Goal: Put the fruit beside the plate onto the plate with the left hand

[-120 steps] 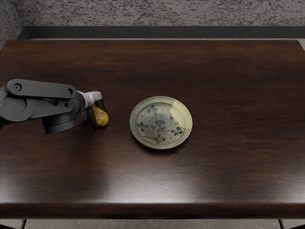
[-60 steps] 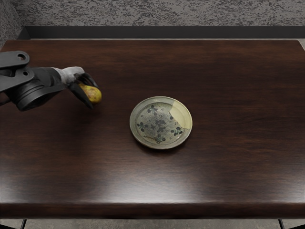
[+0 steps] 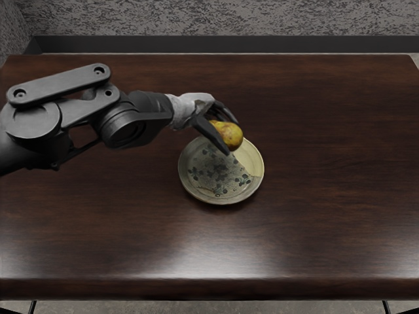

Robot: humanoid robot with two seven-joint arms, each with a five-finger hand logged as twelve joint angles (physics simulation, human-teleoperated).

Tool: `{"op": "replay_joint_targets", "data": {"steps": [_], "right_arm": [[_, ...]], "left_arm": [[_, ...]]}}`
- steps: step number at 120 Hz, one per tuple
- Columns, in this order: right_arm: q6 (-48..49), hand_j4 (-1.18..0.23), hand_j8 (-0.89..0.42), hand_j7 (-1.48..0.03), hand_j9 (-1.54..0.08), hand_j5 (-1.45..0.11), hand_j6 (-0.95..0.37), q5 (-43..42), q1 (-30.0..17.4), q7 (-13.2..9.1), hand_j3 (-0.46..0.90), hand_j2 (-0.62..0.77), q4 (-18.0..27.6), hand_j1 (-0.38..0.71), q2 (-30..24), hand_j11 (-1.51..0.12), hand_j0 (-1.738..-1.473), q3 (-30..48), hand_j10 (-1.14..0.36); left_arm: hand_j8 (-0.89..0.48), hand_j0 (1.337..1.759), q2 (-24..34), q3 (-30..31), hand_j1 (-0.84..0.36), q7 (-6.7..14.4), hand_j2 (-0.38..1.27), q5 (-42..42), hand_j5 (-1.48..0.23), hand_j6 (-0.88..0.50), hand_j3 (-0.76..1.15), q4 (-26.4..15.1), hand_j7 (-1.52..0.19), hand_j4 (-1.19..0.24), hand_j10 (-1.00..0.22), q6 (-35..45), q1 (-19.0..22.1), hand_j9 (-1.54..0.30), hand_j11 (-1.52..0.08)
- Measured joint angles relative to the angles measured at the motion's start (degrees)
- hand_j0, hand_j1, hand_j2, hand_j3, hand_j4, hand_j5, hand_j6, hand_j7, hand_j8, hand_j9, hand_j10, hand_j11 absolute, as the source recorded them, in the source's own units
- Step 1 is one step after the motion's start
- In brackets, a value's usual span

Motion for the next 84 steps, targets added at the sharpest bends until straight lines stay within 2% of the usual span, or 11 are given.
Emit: {"op": "replay_joint_targets", "data": {"steps": [14,20,35,52,57,64,69,76,84], "right_arm": [[-0.01,-0.02,-0.02,-0.02,-0.02,-0.02,-0.02,-0.01,0.0,-0.01,0.0,0.0,0.0,-0.33,0.0,-0.02,-1.658,0.0,-0.02],[0.0,-0.02,-0.02,-0.02,-0.02,-0.02,-0.02,0.0,0.0,0.0,0.0,0.0,0.0,-0.33,0.0,-0.02,-1.658,0.0,-0.02],[0.0,-0.02,-0.02,-0.02,-0.02,-0.02,-0.02,-0.01,0.0,0.0,0.0,0.0,0.0,-0.33,0.0,-0.02,-1.658,0.0,-0.02],[-0.01,-0.02,-0.02,-0.02,-0.02,-0.02,-0.02,-0.01,0.0,0.0,0.0,0.0,0.0,-0.33,0.0,-0.02,-1.658,0.0,-0.02],[0.0,-0.02,-0.02,-0.02,-0.02,-0.02,-0.02,-0.01,0.0,0.0,0.0,0.0,0.0,-0.33,0.0,-0.02,-1.658,0.0,-0.02],[0.01,-0.02,-0.02,-0.02,-0.02,-0.02,-0.02,-0.01,0.0,-0.01,0.0,0.0,0.0,-0.33,0.0,-0.02,-1.658,0.0,-0.02],[0.0,-0.02,-0.02,-0.02,-0.02,-0.02,-0.02,0.0,0.0,0.0,0.0,0.0,0.0,-0.33,0.0,-0.02,-1.658,0.0,-0.02],[0.0,-0.02,-0.02,-0.02,-0.02,-0.02,-0.02,0.0,0.0,0.0,0.0,0.0,0.0,-0.33,0.0,-0.02,-1.658,0.0,-0.02],[0.01,-0.02,-0.02,-0.02,-0.02,-0.02,-0.02,0.01,0.0,0.0,0.0,0.0,0.0,-0.33,0.0,-0.02,-1.658,0.0,-0.02]], "left_arm": [[-0.53,1.658,0.0,-0.16,-0.31,-0.01,0.55,0.09,-0.88,-0.42,0.0,0.7,-0.88,-0.58,-0.65,0.0,0.02,-0.85,-0.85],[-0.53,1.658,0.0,-0.17,-0.29,-0.02,0.48,0.12,-0.85,-0.42,0.0,0.83,-0.85,-0.58,-0.63,0.0,0.1,-0.83,-0.83],[-0.29,1.658,0.0,0.45,0.0,-0.03,0.26,0.22,-0.47,-0.23,0.0,0.96,-0.47,-0.33,-0.35,-0.11,0.2,-0.46,-0.45],[-0.15,1.658,1.02,0.65,0.17,-0.03,0.13,0.14,-0.23,-0.12,0.0,0.78,-0.23,-0.17,-0.18,-0.12,0.28,-0.23,-0.23],[-0.12,1.658,3.69,-0.37,0.2,-0.03,0.11,-0.32,-0.19,-0.1,0.0,0.47,-0.19,-0.14,-0.14,-0.49,1.96,-0.19,-0.19],[-0.09,1.658,7.54,-4.42,0.24,-0.03,0.08,-1.68,-0.14,-0.07,0.0,0.15,-0.15,-0.1,-0.11,-4.32,6.68,-0.14,-0.14],[-0.08,1.658,11.78,-9.28,0.26,-0.04,0.07,-4.01,-0.12,-0.06,0.0,0.01,-0.12,-0.09,-0.09,-9.93,11.19,-0.12,-0.12],[-0.06,1.658,19.03,-15.21,0.28,-0.04,0.05,-9.45,-0.09,-0.05,0.0,-0.11,-0.09,-0.06,-0.07,-19.49,14.2,-0.09,-0.09],[-0.04,1.658,25.03,-19.2,0.3,-0.04,0.04,-16.83,-0.07,-0.03,0.0,-0.15,-0.07,-0.05,-0.05,-29.23,17.38,-0.06,-0.06]]}}
